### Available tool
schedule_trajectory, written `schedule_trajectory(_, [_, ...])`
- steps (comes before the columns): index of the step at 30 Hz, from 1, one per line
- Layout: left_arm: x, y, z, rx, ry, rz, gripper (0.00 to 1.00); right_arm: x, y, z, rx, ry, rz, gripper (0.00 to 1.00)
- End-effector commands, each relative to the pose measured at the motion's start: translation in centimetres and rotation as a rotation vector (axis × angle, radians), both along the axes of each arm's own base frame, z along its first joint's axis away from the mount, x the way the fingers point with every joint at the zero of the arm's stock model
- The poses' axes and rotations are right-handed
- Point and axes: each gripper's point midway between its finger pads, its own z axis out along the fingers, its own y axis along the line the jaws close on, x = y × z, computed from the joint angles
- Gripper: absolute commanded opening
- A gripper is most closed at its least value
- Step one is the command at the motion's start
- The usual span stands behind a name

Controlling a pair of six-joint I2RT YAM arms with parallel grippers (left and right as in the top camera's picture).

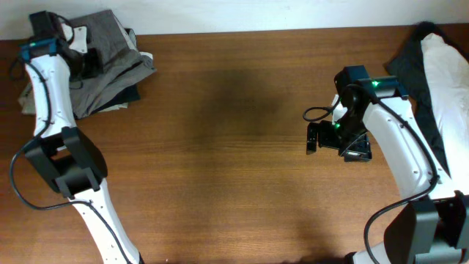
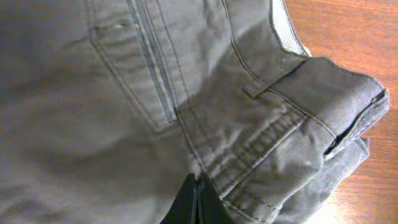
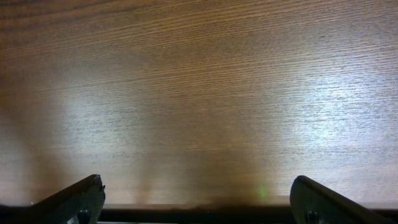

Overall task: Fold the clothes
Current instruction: 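Place the folded trousers on the dark clothing stack and release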

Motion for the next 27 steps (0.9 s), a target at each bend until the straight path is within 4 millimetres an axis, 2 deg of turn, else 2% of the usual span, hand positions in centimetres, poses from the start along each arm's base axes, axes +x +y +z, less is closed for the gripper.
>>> schedule_trajectory(1, [-1.3, 1.1, -4.2, 0.008, 0.109, 0.058, 0.01, 0.2, -0.1, 0.4, -0.009, -0.014, -0.006, 0.99])
schedule_trajectory(3, [-1.6, 1.1, -6.4, -0.004, 0.148, 0.058, 0.01, 0.3, -0.1, 0.4, -0.008, -0.017, -0.006, 0.99])
schedule_trajectory(4, [-1.7, 1.0, -6.7, -0.006, 0.156, 0.057, 0.01, 0.3, -0.1, 0.4, -0.009, -0.016, -0.006, 0.99])
schedule_trajectory(7, [-1.6, 0.6, -4.7, -0.018, 0.130, 0.048, 0.01, 0.3, -0.1, 0.4, -0.008, -0.018, -0.006, 0.99])
schedule_trajectory(9, [-1.2, 0.3, -0.7, -0.018, 0.053, 0.039, 0.01, 0.4, -0.1, 0.4, -0.008, -0.023, -0.006, 0.99])
schedule_trajectory(10, [-0.7, 0.4, 3.0, 0.004, -0.027, 0.038, 0.01, 0.5, -0.1, 0.4, -0.008, -0.025, -0.006, 0.99])
schedule_trajectory(13, [1.8, 1.4, 11.8, 0.090, -0.297, 0.043, 0.01, 0.5, -0.1, 0.4, -0.008, -0.028, -0.006, 0.99])
schedule_trajectory(15, [3.8, 3.3, 14.5, 0.176, -0.425, 0.096, 0.01, 0.7, 0.0, 0.3, -0.007, -0.034, -0.006, 0.99])
schedule_trajectory(18, [6.3, 5.6, 14.0, 0.257, -0.503, 0.157, 0.01, 0.6, -0.1, 0.4, -0.007, -0.029, -0.006, 0.99])
schedule_trajectory(20, [8.0, 8.2, 12.2, 0.340, -0.533, 0.234, 0.01, 0.2, -0.1, 0.4, -0.009, -0.014, -0.006, 0.99])
schedule_trajectory(21, [8.5, 9.7, 10.5, 0.380, -0.525, 0.278, 0.01, 0.0, -0.1, 0.4, -0.009, -0.007, -0.006, 0.99])
schedule_trajectory(23, [8.9, 11.0, 7.4, 0.395, -0.487, 0.302, 0.01, -0.1, -0.1, 0.4, -0.010, -0.001, -0.006, 0.99])
schedule_trajectory(25, [9.1, 11.8, 1.8, 0.383, -0.411, 0.302, 0.01, -0.2, -0.1, 0.4, -0.010, 0.004, -0.006, 0.99])
schedule_trajectory(26, [9.1, 11.9, 0.3, 0.380, -0.390, 0.301, 0.01, -0.3, -0.1, 0.4, -0.010, 0.007, -0.006, 0.99])
schedule_trajectory(27, [9.1, 12.2, -2.6, 0.373, -0.356, 0.301, 0.01, -0.5, -0.1, 0.4, -0.011, 0.014, -0.006, 0.99])
